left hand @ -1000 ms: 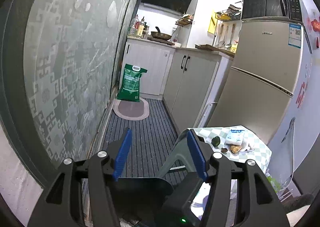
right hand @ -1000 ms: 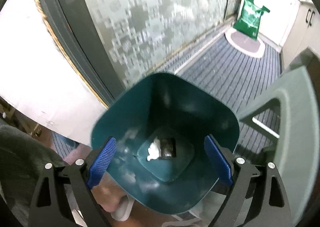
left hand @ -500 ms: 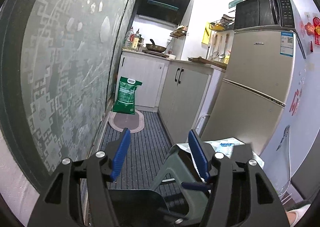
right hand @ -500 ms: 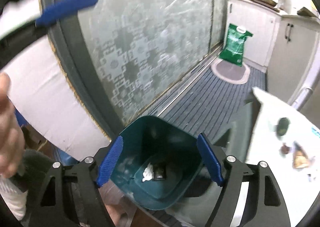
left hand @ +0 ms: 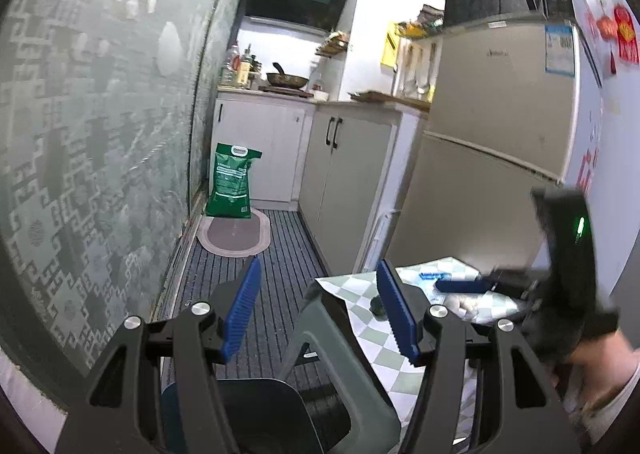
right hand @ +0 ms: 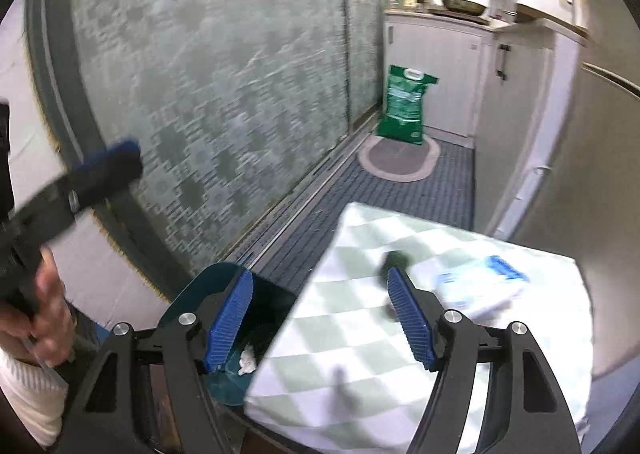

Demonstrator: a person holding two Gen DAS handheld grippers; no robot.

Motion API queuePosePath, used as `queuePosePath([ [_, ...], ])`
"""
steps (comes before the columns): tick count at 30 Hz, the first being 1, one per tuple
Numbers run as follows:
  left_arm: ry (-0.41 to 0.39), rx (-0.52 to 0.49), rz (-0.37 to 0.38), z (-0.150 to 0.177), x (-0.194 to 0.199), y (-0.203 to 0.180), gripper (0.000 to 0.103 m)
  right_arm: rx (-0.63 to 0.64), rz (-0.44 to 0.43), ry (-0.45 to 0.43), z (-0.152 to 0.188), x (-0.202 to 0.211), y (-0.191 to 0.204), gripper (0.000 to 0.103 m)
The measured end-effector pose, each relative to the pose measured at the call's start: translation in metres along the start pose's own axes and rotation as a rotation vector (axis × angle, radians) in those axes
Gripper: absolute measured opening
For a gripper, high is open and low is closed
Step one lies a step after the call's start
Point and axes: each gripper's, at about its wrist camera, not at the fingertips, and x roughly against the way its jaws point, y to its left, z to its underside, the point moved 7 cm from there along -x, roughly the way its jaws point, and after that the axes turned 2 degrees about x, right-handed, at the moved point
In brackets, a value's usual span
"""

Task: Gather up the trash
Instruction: 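Grasp the nut shell with the left gripper while the right gripper grasps the wet-wipe pack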

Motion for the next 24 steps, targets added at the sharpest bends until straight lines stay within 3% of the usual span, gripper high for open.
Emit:
queuePosePath([
  [10, 0.123, -0.096, 0.041, 0.026, -0.050, -0.036, 0.061, -0.099, 0.043, -0.031, -0.031, 0.020, -0.075, 0.066],
  [18, 0.281, -0.119, 0.125, 0.058, -0.094, -0.070, 0.049, -0.254, -0.013, -0.014, -0.014, 0.017, -0.117, 0.058],
  [24, 0.364, -0.151, 0.102, 0.080, -0.119, -0.087, 0.045, -0.352, -0.074, 0.004, 0.001, 0.010, -0.140, 0.058],
])
